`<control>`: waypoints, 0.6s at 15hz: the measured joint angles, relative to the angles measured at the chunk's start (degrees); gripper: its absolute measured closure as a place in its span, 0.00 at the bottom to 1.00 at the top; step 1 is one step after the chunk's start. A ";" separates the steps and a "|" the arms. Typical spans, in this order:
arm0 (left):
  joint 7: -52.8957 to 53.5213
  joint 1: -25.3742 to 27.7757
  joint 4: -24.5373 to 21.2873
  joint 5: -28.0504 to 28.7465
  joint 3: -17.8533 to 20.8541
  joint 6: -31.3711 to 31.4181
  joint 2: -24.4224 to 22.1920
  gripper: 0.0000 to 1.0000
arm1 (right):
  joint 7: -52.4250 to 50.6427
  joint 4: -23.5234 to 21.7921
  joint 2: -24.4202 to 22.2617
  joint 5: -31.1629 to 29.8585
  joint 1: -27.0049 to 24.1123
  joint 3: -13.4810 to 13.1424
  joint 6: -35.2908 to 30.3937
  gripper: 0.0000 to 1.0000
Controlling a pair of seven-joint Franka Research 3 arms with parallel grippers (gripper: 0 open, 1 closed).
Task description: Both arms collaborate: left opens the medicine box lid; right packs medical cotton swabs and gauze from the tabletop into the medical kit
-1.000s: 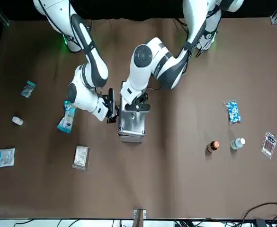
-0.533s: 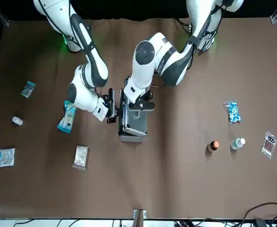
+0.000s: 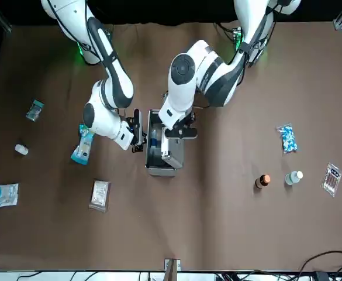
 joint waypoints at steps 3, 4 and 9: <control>1.26 0.91 0.00 -0.04 -0.08 -1.96 -0.13 0.86 | -0.07 0.09 0.00 -0.01 0.02 -0.01 -0.09 0.69; 1.49 1.10 0.00 -0.05 -0.09 -3.32 -0.30 0.82 | -0.08 0.10 0.01 -0.01 0.02 -0.01 -0.10 0.69; 2.46 3.14 -0.01 -0.04 -0.07 -7.10 -1.16 0.54 | -0.10 0.11 0.00 -0.02 0.02 -0.01 -0.10 0.69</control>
